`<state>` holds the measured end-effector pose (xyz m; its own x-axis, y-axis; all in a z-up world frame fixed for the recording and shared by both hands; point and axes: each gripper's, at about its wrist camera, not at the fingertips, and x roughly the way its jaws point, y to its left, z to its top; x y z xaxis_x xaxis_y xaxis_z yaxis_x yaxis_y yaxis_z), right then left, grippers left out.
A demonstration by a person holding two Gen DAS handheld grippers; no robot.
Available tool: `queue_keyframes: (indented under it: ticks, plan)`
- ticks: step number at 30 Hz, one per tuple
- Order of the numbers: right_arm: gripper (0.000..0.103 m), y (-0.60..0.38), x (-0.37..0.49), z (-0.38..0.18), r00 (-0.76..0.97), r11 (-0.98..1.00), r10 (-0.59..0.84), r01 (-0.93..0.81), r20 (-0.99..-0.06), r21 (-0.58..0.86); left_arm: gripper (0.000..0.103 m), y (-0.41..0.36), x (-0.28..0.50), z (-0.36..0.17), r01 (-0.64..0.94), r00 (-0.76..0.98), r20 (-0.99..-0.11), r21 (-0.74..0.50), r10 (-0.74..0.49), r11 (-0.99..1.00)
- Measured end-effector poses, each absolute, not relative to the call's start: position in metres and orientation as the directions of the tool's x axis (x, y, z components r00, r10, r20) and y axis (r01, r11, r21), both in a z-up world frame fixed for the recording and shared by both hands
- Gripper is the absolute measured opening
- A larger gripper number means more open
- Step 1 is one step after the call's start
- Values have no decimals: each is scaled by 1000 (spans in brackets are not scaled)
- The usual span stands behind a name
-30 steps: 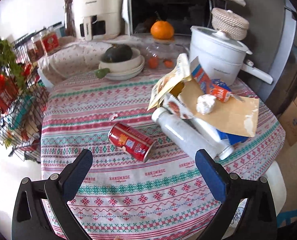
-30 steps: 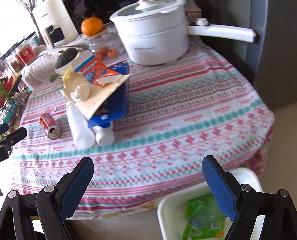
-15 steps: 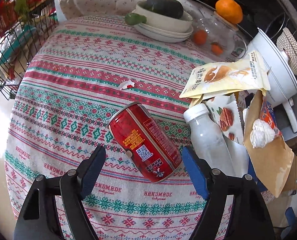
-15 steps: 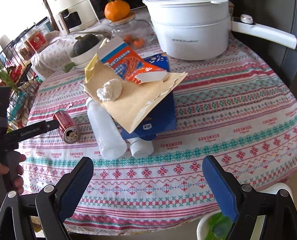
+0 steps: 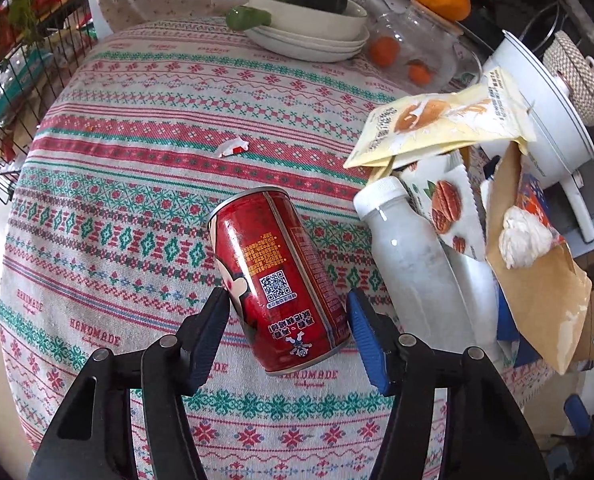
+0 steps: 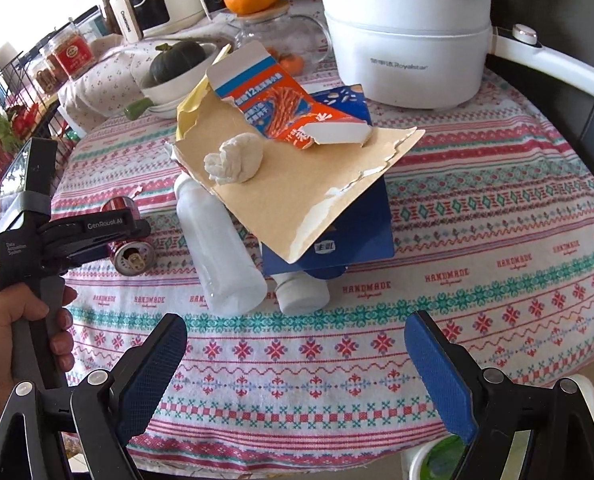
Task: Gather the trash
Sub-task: 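Lift the red can with the left tool while the right tool grasps the white bottle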
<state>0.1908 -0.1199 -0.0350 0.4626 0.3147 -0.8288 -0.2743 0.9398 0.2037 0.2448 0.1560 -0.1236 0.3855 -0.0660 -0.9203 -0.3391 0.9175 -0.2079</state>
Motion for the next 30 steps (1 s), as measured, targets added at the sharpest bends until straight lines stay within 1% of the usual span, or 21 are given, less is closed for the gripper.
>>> queue_keyframes:
  ticks: [6,9,11,16,19,23,26,29,30]
  plan:
    - [92,-110,192,-40,465,925,346,-315,-815,212,61,158,210,-101,-208,409,-907,-202,-103,957]
    - [92,-95,193,-45,452,898,400,-367,-797,242,61,164,191,-92,-174,423,-899,-208,-118,963]
    - [91,-82,195,-51,447,886,413,-399,-794,236,61,168,181,-87,-161,431,-893,-219,-131,962]
    - [82,-43,203,-70,450,857,407,-488,-795,162,61,175,169,-79,-117,450,-879,-235,-159,965]
    - [80,-24,209,-84,456,849,381,-516,-804,110,61,174,167,-76,-98,456,-876,-224,-157,970]
    - [77,-6,220,-104,474,857,303,-515,-827,19,61,172,166,-79,-81,444,-881,-225,-167,971]
    - [77,-1,226,-114,478,860,267,-509,-837,-17,61,171,167,-80,-75,437,-884,-221,-167,972]
    - [75,1,231,-125,466,856,251,-517,-848,-30,61,172,167,-79,-81,438,-885,-212,-157,974]
    - [73,2,231,-129,463,855,242,-517,-852,-38,61,172,167,-79,-84,441,-884,-211,-154,974]
